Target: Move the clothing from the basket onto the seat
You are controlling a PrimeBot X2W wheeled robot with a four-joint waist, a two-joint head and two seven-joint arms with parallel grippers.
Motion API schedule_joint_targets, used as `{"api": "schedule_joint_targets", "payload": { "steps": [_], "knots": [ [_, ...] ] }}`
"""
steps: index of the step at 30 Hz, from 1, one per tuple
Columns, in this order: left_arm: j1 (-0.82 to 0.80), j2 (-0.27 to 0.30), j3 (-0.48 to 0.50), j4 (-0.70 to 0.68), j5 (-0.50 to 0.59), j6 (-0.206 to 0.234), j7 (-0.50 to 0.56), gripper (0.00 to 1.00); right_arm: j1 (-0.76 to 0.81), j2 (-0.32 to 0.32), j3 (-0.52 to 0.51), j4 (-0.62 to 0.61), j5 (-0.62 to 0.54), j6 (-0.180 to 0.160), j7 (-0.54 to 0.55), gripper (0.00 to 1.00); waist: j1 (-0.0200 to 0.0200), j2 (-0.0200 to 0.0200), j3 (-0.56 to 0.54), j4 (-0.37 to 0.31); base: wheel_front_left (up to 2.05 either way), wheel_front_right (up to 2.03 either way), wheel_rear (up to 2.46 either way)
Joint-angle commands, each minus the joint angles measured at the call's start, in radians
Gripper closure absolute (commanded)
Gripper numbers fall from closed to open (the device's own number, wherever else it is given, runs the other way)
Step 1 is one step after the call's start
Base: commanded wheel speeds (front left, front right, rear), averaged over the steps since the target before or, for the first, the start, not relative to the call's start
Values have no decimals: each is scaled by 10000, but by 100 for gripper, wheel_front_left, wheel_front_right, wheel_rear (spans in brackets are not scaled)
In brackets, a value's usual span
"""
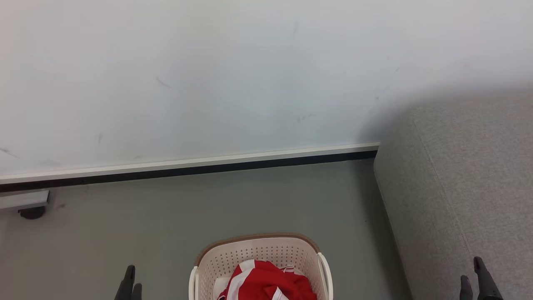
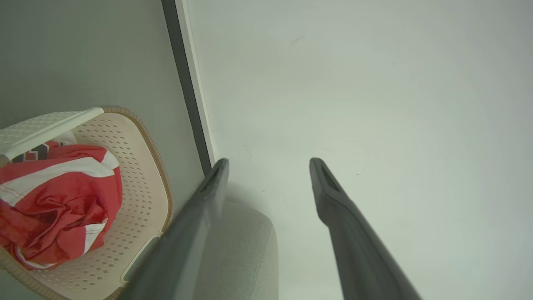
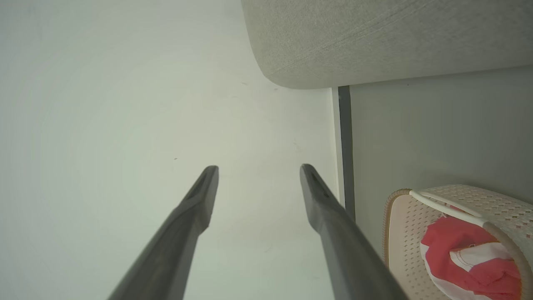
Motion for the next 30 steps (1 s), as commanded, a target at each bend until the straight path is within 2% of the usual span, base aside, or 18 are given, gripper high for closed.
{"api": "schedule_joint_targets", "payload": {
  "steps": [1, 9, 17, 30],
  "knots": [
    [-17, 50, -38, -154, 199, 31, -115, 0, -106, -55, 97, -128, -79, 1, -114, 0, 0, 0, -13, 1, 0, 0, 0],
    [113, 59, -140, -319, 934, 210, -499, 0, -191, -62, 291, 53, -554, 1, -469, 0, 0, 0, -92, 5, 0, 0, 0],
    [254, 68, -248, -596, 1908, 413, -844, 0, -346, -69, 455, 303, -1592, 2, -789, 0, 0, 0, -157, -1, 0, 0, 0],
    [426, 81, -533, -982, 4283, 794, -1352, 0, -560, -79, 752, 718, -3654, 2, -1250, 0, 0, 0, -258, 54, 0, 0, 0]
  ]
}}
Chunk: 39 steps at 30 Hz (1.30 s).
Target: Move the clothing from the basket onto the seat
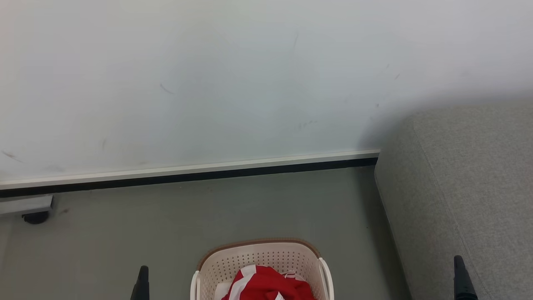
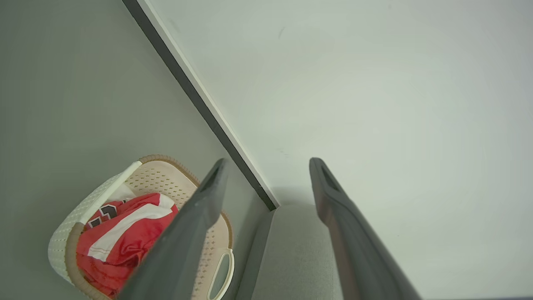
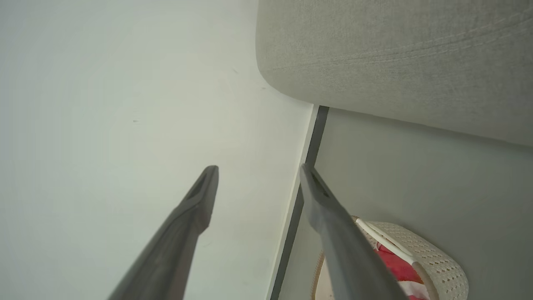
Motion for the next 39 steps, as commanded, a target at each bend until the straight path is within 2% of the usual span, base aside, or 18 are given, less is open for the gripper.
{"api": "schedule_joint_targets", "payload": {
  "steps": [1, 12, 15, 25, 34, 39],
  "knots": [
    [36, 71, -63, -181, 426, 41, -111, 0, -246, -68, 89, -24, -408, 2, -91, 0, 0, 0, -16, 11, 0, 0, 0],
    [135, 80, -496, -266, 2335, 279, -493, 0, -376, -74, 564, 207, -2261, 3, -406, 0, 0, 0, -123, 44, 0, 0, 0],
    [176, 82, -529, -317, 2826, 350, -591, 0, -425, -77, 658, 287, -3439, 3, -372, 0, 0, 0, -144, 35, 0, 0, 0],
    [127, 113, -747, -305, 5134, 643, -879, 0, -364, -82, 728, 125, -5653, 4, -292, 0, 0, 0, -210, 61, 0, 0, 0],
    [166, 105, -645, -146, 6052, 980, -1131, 0, -273, -87, 802, -13, -7023, 4, -428, 0, 0, 0, -279, 86, 0, 0, 0],
    [224, 107, -655, -88, 6281, 906, -1232, 0, -246, -88, 901, -36, -7434, 5, -478, 0, 0, 0, -316, 86, 0, 0, 0]
  ]
}}
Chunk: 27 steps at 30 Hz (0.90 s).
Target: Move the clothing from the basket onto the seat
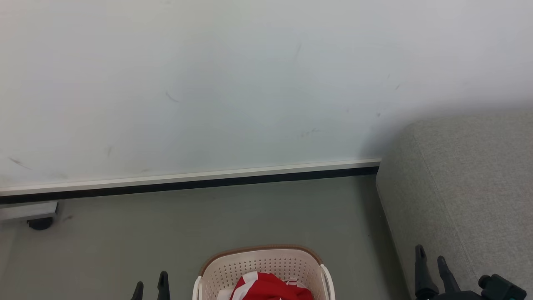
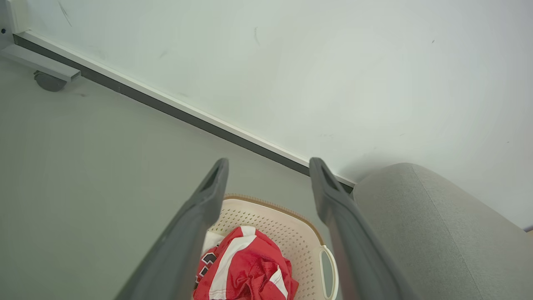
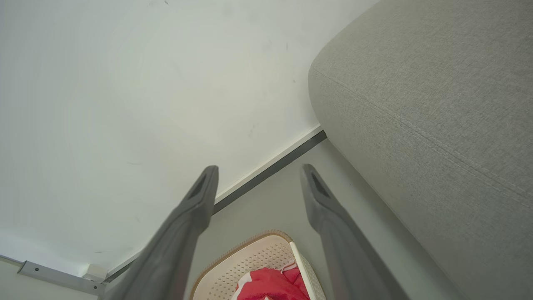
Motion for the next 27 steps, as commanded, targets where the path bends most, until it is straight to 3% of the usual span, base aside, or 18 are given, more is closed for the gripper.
{"api": "schedule_joint_targets", "payload": {
  "steps": [1, 12, 27],
  "knots": [
    [33, 70, 32, -42, 173, -57, -94, 0, 9, -63, 82, -75, -205, 5, -42, 0, 0, 0, -7, 0, 0, 0, 0],
    [-33, 88, 27, -36, 812, -536, -356, 0, 51, -68, 449, -77, -659, 5, -260, 0, 0, 0, -85, 39, 0, 0, 0],
    [141, 83, 44, -160, 2004, -437, -679, 0, 14, -72, 547, 23, -1823, 6, -576, 0, 0, 0, -169, 47, 0, 0, 0]
  ]
}}
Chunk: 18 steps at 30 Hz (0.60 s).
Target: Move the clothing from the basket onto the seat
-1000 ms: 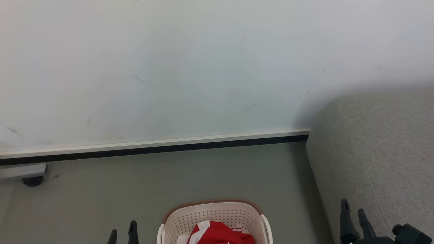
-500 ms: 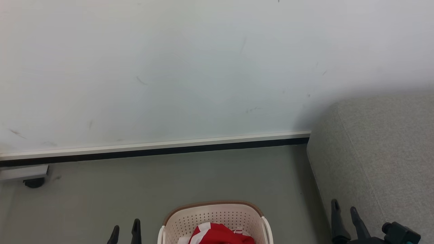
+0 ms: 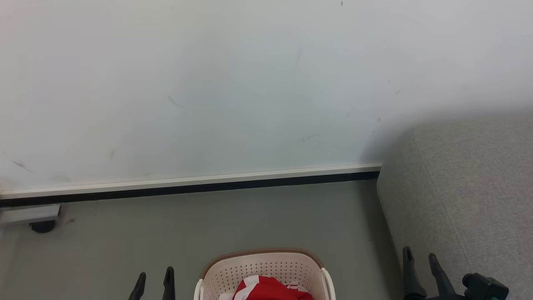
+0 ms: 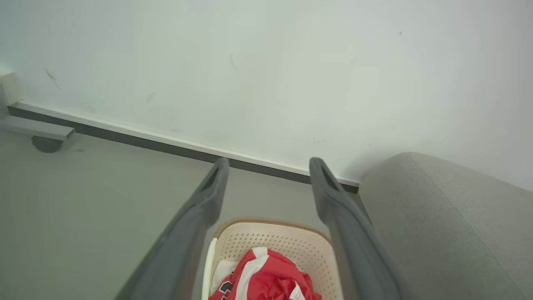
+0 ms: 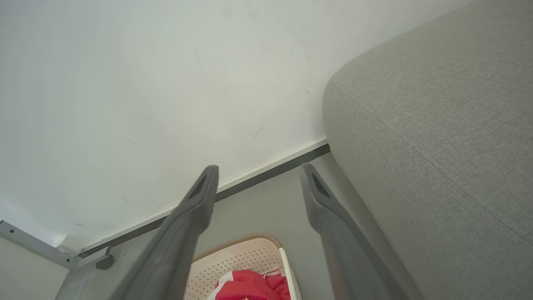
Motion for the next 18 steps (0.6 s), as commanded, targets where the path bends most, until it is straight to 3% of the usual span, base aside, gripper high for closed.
{"api": "schedule_joint_targets", "payload": {
  "steps": [1, 11, 18],
  "knots": [
    [142, 62, 42, -48, 161, 17, -97, 0, -57, -56, 65, 6, -209, 6, -48, 0, 0, 0, -7, 5, 0, 0, 0],
    [215, 57, 145, 9, 266, -59, -297, 0, -29, -59, 235, 86, 280, 7, -322, 0, 0, 0, -76, 67, 0, 0, 0],
    [200, 59, 60, 95, 283, -84, -405, 0, -110, -58, 289, 178, 22, 7, -515, 0, 0, 0, -112, 93, 0, 0, 0]
  ]
}}
